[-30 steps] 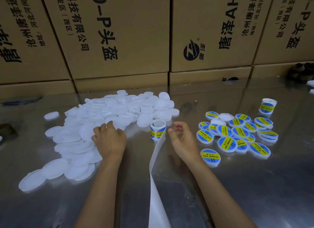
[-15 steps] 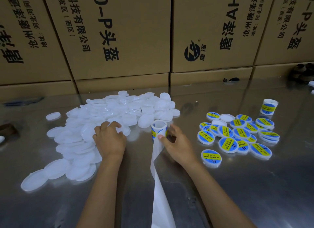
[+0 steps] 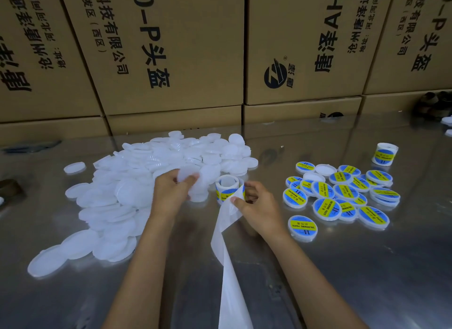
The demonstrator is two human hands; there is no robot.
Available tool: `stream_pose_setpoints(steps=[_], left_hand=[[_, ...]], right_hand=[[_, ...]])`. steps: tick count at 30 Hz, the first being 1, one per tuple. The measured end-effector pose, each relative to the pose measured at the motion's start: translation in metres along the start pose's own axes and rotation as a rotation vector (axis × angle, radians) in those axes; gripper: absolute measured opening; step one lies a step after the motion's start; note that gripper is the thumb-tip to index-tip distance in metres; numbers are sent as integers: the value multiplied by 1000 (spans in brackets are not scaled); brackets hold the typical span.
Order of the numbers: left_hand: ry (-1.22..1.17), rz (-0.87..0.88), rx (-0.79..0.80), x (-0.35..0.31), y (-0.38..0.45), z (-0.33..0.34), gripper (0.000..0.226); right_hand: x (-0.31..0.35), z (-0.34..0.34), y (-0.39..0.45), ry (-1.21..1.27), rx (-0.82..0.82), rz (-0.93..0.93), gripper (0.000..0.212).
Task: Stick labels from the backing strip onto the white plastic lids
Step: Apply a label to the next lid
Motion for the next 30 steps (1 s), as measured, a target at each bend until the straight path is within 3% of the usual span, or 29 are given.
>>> stream_pose_setpoints(steps=[3, 5, 8, 15, 20, 23, 27, 30], left_hand=[[-115, -111, 336, -6, -11, 21, 16], [-51, -109, 409, -6, -16, 33, 19], [-103, -121, 395, -3, -16, 41, 14], [-86, -144, 220, 6, -13, 45, 32], [-183, -109, 183, 4, -18, 52, 34], [-187, -99, 220, 2, -20, 52, 39], [-107, -89, 280, 1, -22, 53, 13], [-1, -46, 342, 3, -26, 58, 36]], right_hand=[[-3, -2, 3, -12, -1, 19, 44], [-5, -3, 5, -24, 0, 29, 39], [-7, -4, 7, 16, 8, 54, 34], [-4, -6, 4, 66, 25, 46, 26], [0, -3, -1, -10, 79, 0, 23], [2, -2, -3, -35, 93, -34, 23], [5, 0, -6, -86, 68, -111, 28], [9, 2, -11, -154, 85, -192, 40]])
Point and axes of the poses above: each hand's wrist, its own y-axis towards the middle knuckle, its own z-axis out of the palm, x = y × z, the point moved 3 cm from there along y, towards the middle knuckle
